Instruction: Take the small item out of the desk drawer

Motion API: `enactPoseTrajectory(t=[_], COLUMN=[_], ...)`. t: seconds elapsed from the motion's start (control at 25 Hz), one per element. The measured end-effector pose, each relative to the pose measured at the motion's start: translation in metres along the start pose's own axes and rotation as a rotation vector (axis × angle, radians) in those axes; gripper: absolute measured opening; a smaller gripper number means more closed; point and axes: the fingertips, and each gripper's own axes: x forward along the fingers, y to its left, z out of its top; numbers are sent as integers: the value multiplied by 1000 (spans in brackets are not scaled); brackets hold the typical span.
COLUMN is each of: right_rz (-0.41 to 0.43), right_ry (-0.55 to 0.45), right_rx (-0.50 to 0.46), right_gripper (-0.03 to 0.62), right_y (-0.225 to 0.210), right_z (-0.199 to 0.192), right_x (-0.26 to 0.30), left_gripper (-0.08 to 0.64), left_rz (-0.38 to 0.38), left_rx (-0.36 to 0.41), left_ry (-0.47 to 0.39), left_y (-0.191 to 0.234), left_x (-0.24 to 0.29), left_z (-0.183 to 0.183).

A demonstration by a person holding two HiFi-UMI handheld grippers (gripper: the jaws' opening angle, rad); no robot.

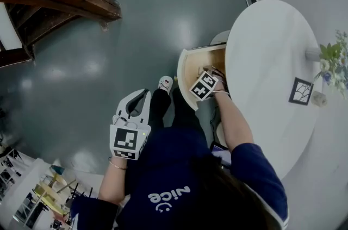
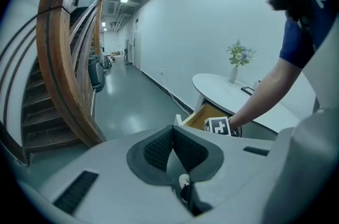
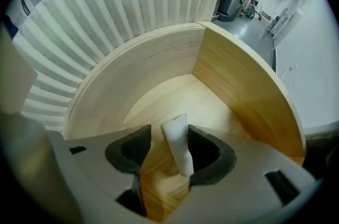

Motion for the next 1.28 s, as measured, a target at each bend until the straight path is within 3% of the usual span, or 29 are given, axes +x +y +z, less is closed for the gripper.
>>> enactPoseTrajectory(t=[0.6, 0.72, 0.96, 1.28], right_rz=[-33, -48, -70, -100], right_ry=[45, 20, -56, -137], right_rx=[-42, 4, 194, 273], right_gripper=[146, 141, 138, 137], right_y=[-9, -11, -14, -16], right_z=[-7, -1, 13, 30], right_x=[13, 9, -4, -31], left_gripper=[3, 3, 3, 3], left_rz=[9, 8, -8, -36], left_rx=[-17, -25, -58, -54], left_ry=[3, -7, -47, -68], left_y=[0, -2, -1, -1], left_x=[-2, -1, -2, 0], left_z=[3, 6, 19, 25])
